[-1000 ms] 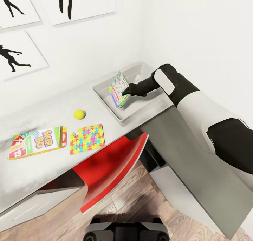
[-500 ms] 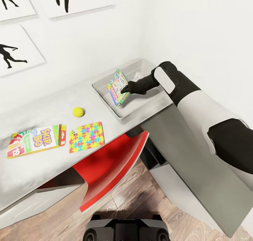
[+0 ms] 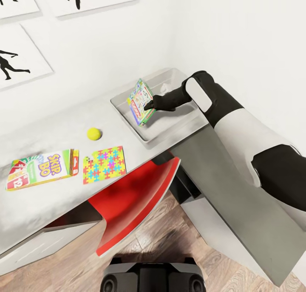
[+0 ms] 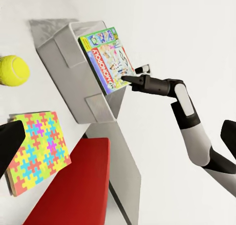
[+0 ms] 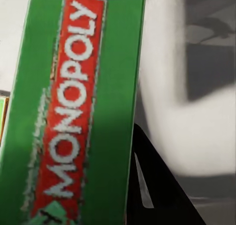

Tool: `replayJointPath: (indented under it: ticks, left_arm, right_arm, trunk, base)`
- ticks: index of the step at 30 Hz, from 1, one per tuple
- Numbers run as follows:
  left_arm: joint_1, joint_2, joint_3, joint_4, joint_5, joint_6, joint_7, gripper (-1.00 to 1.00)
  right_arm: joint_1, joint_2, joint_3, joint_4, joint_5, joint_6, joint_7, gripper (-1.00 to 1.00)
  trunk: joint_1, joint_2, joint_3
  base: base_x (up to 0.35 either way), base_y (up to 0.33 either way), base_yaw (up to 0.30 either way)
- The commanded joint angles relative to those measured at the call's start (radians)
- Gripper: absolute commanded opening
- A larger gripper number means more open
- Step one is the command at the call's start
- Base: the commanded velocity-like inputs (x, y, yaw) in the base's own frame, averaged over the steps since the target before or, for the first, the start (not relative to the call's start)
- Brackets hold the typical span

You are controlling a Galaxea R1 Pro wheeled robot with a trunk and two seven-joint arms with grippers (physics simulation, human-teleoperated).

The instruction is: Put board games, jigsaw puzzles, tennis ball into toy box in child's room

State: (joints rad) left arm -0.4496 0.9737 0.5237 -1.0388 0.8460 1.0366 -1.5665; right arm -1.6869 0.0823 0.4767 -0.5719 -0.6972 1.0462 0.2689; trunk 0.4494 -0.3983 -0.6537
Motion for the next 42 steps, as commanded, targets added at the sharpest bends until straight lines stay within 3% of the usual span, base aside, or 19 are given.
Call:
replayJointPath:
  ticks: [1, 6, 12, 15, 30, 33, 36, 37, 42]
  left_arm:
    - [-0.001, 0.001, 0.0, 0.0, -0.001, 0.011, -0.004, 1.0]
    - [-0.001, 0.002, 0.008, 0.0, -0.001, 0.011, -0.004, 1.0]
    - [0.0, 0.001, 0.012, 0.0, -0.001, 0.011, -0.004, 1.0]
    - [0.0, 0.0, 0.012, 0.0, -0.001, 0.011, -0.004, 1.0]
    - [0.0, -0.002, 0.012, -0.001, -0.001, 0.011, -0.004, 1.0]
    - [0.0, -0.005, 0.012, -0.001, -0.001, 0.011, -0.004, 1.0]
    - [-0.001, -0.007, 0.013, -0.001, -0.001, 0.01, -0.004, 1.0]
    - [0.0, -0.007, 0.013, -0.001, -0.001, 0.01, -0.004, 1.0]
    - [0.0, -0.007, 0.013, -0.001, -0.001, 0.01, -0.004, 1.0]
  right_arm:
    - [-0.001, 0.0, 0.002, -0.001, 0.011, 0.001, 0.01, -1.0]
    - [-0.001, 0.002, 0.007, -0.001, 0.014, 0.001, 0.006, -1.0]
    - [0.0, 0.001, 0.091, 0.004, 0.016, 0.001, 0.004, -1.0]
    - [0.0, 0.002, 0.11, 0.008, 0.016, 0.001, 0.002, -1.0]
    - [0.0, 0.002, 0.117, 0.009, 0.017, 0.001, -0.003, -1.0]
    - [-0.001, 0.002, 0.117, 0.009, 0.035, 0.001, -0.003, -1.0]
    - [-0.001, 0.003, 0.115, 0.01, 0.083, 0.001, -0.003, -1.0]
    - [0.0, 0.003, 0.115, 0.01, 0.095, 0.001, -0.002, 1.0]
    - [-0.001, 0.005, 0.114, 0.01, 0.115, 0.001, -0.001, 1.0]
  trunk:
    - [0.001, -0.002, -0.001]
    - [0.001, -0.002, -0.002]
    - [0.001, -0.002, -0.002]
    - [0.001, -0.002, -0.002]
    - [0.001, -0.002, -0.002]
    - [0.001, -0.002, -0.002]
    - [0.001, -0.002, -0.002]
    - [0.001, -0.002, -0.002]
    - [0.001, -0.002, -0.002]
  base:
    - [0.0, 0.0, 0.0]
    - [0.0, 0.0, 0.0]
    - [0.0, 0.0, 0.0]
    - [0.0, 0.0, 0.0]
    - [0.0, 0.0, 0.0]
    - [0.0, 0.0, 0.0]
    - [0.0, 0.0, 0.0]
    - [0.0, 0.0, 0.0]
    - [0.0, 0.0, 0.0]
